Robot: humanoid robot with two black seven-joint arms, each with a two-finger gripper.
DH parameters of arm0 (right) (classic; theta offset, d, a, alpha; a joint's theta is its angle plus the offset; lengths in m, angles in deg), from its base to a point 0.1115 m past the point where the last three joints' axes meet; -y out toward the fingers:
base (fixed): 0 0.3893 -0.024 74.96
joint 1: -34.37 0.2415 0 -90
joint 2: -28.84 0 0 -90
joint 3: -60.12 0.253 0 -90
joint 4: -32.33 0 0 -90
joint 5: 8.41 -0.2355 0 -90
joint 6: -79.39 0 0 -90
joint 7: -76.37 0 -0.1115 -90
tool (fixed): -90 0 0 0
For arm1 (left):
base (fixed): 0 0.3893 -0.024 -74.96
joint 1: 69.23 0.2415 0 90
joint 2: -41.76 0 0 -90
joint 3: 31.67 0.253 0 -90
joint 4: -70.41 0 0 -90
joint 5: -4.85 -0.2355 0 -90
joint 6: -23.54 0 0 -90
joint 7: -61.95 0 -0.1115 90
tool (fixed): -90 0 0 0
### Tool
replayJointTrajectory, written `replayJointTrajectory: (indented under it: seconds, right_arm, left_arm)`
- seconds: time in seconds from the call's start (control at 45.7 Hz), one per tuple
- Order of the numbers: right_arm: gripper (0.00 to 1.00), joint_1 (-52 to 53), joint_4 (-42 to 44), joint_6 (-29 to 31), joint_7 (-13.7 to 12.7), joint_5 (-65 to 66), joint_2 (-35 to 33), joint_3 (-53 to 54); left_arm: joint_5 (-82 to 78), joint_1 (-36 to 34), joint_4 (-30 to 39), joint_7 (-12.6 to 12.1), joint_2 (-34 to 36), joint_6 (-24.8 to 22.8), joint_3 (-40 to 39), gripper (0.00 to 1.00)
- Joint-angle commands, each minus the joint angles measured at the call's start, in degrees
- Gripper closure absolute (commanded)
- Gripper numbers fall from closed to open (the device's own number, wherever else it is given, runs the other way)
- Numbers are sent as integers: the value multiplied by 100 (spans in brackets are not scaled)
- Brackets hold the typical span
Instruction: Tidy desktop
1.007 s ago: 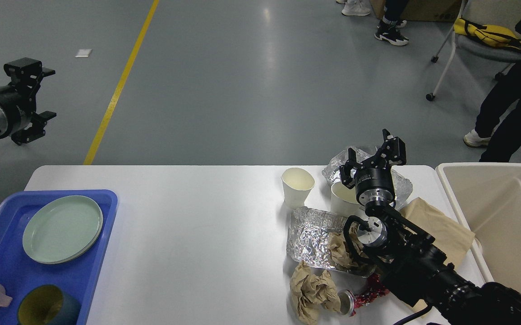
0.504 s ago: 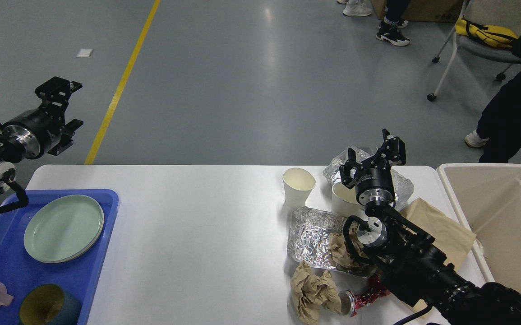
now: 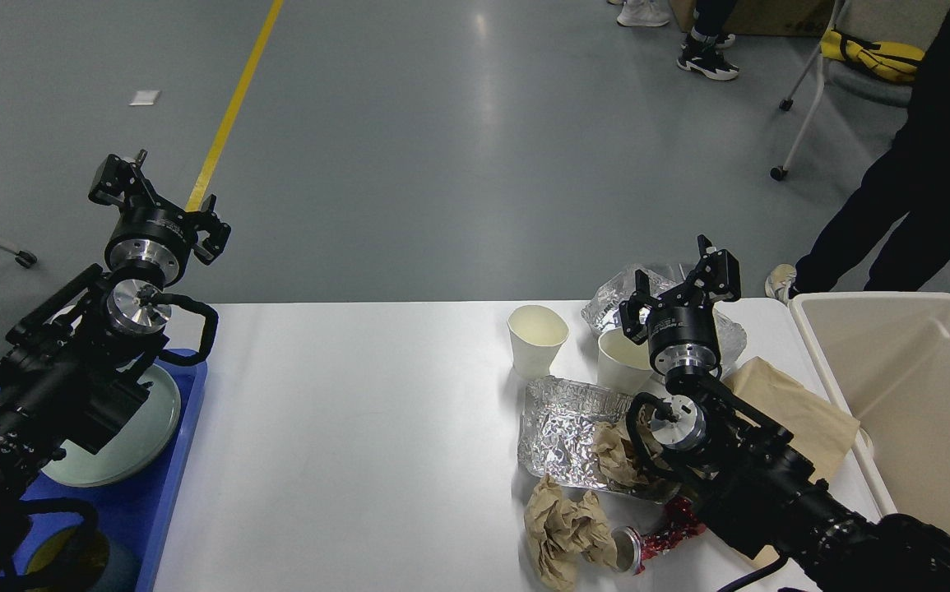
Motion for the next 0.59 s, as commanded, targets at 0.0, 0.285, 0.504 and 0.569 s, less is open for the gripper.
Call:
replayJointTrajectory:
  seconds: [0.0,0.285,0.504,0.569]
  right_arm:
    - [0,0,-1,0,-5,-1,0,0]
    - [0,0,-1,0,4,-1,0,0]
    - [0,0,-1,0,4,-1,0,0]
    - [0,0,-1,0,-5,-1,0,0]
  left_arm:
    - [-8,44,-22,8,-68,-16,-21,3]
    - [-16,71,-127,244,-182,-7,49,3]
    - [-43,606,-127,491,-657,-761,58,2]
    - [-51,747,-127,517,-631,-1131,58,2]
